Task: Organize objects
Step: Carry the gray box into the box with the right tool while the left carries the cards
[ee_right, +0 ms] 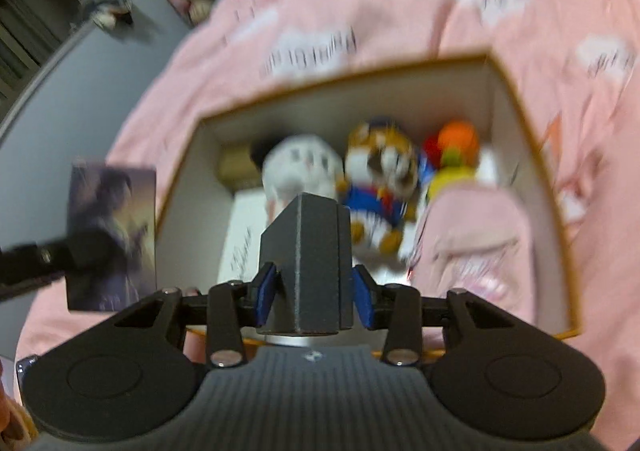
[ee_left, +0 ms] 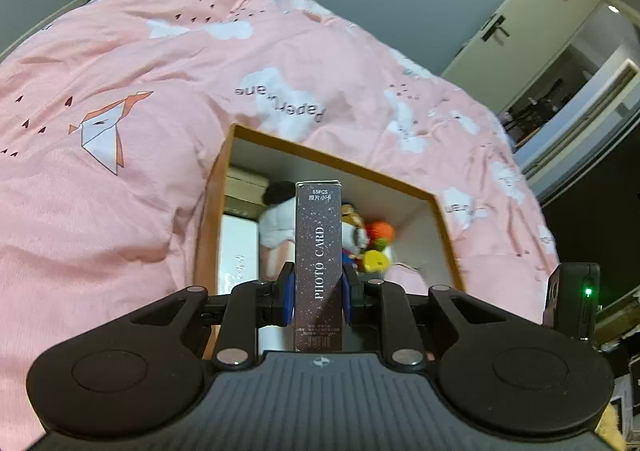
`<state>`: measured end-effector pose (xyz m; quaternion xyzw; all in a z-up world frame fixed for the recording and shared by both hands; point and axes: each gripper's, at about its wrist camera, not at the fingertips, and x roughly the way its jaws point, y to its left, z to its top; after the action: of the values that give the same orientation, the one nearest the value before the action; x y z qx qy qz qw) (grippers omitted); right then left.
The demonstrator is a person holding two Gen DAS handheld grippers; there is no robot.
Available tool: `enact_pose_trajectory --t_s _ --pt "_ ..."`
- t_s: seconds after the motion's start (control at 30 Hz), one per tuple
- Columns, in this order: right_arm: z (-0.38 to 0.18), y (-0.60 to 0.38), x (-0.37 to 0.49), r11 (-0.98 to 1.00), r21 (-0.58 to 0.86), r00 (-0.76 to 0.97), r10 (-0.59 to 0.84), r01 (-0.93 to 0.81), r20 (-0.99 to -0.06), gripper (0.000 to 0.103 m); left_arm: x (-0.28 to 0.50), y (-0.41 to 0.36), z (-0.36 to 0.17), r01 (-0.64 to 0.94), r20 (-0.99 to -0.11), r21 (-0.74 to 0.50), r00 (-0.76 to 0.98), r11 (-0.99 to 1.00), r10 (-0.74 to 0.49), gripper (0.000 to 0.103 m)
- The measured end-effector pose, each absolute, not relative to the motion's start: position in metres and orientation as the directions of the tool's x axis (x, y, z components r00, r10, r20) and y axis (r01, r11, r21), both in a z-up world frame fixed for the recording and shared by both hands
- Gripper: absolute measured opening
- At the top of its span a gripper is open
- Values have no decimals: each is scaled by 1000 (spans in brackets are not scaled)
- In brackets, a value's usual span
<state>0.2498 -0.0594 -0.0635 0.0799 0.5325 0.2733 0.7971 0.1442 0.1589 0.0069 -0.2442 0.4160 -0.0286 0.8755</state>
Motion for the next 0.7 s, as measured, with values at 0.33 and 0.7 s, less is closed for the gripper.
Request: enact_pose_trajectory --t_s 0.33,0.7 --pt "-98 -37 269 824 489 147 542 -287 -827 43 159 169 -15 -173 -731 -467 627 867 -268 25" --pt "-104 -17 266 846 344 127 426 -409 -896 49 163 172 -24 -173 -739 -476 610 862 -286 25"
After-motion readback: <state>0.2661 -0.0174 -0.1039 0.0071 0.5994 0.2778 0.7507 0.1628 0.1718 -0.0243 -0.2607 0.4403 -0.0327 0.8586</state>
